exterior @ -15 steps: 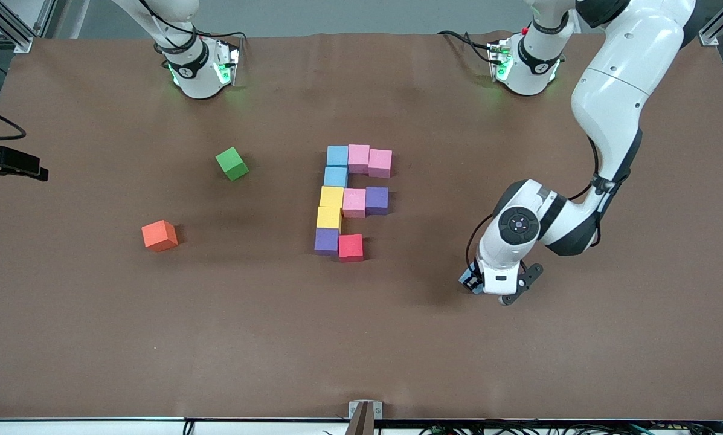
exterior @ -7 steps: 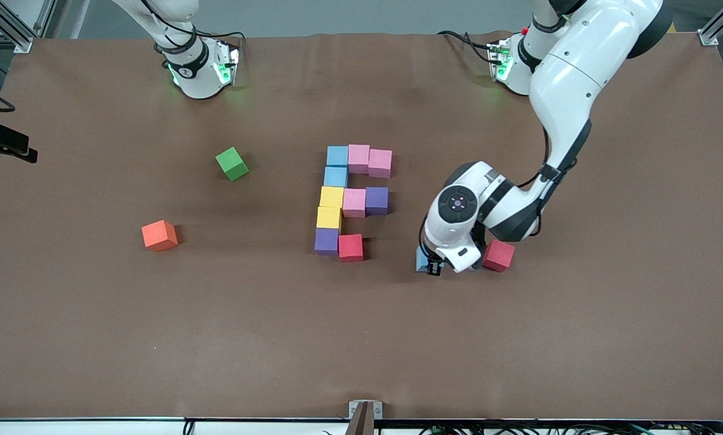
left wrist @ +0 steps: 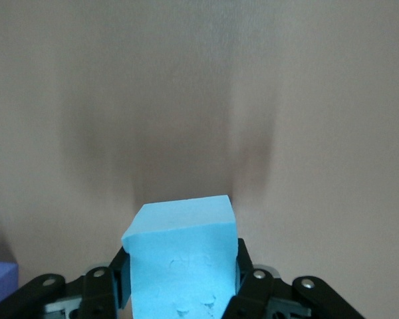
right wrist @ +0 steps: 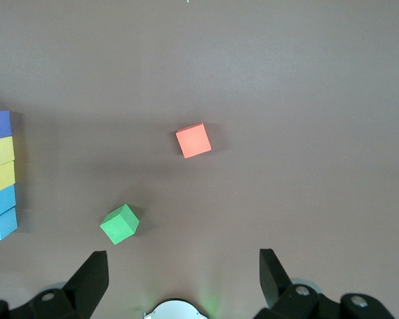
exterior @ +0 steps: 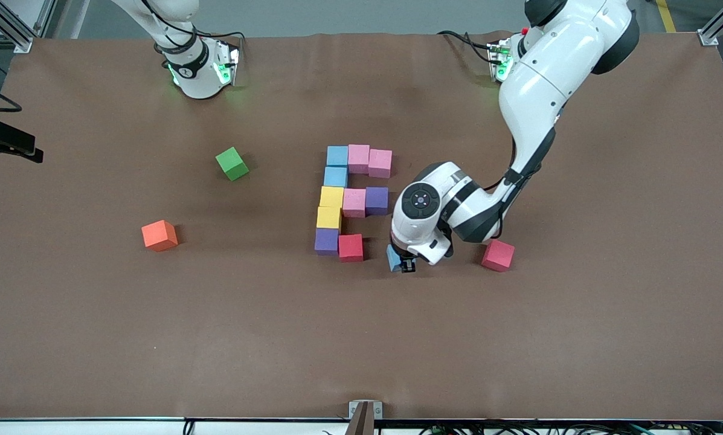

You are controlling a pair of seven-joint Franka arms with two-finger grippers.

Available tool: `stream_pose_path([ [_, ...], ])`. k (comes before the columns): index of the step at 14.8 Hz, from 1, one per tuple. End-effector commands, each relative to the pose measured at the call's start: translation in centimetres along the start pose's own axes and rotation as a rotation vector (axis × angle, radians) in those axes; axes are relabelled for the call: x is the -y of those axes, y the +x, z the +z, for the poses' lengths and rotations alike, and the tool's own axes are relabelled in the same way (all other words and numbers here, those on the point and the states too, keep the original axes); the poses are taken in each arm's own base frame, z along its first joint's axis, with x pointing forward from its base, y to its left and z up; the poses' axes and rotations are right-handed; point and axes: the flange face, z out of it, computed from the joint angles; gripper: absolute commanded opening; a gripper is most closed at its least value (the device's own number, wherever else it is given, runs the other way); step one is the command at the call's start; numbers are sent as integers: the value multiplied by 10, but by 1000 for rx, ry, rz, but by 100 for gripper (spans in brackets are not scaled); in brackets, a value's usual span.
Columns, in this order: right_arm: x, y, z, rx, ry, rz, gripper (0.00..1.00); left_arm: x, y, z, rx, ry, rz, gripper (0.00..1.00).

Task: Arrange 11 blocks into digit 3
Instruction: 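Carry the light blue cube toward the figure with the left gripper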

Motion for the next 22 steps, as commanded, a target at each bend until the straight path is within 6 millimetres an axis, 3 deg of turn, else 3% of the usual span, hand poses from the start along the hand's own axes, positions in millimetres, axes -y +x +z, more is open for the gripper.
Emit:
stream_pose_path([
  [1, 3, -8, 0, -5, 9, -4, 100, 6, -24, 16, 6, 12, -9, 30],
  [4, 11, -7, -1, -7, 8, -18, 100, 20, -41, 26, 12, 20, 1, 30],
  [6, 23, -5, -1, -8, 0, -38, 100, 19, -47, 29, 22, 15, -1, 30],
  [9, 27, -6, -2, -6, -31, -21, 100, 23, -60, 30, 29, -9, 12, 30],
  [13, 31, -15, -2, -11, -22, -18, 100, 27, -66, 33, 29, -41, 40, 30],
  [16, 23, -29, 5, -41, 30, -5, 100, 37, -73, 36, 23, -39, 86, 30],
  [22, 31, -32, 5, -33, 29, -20, 100, 46, -77, 40, 10, -38, 171, 29],
])
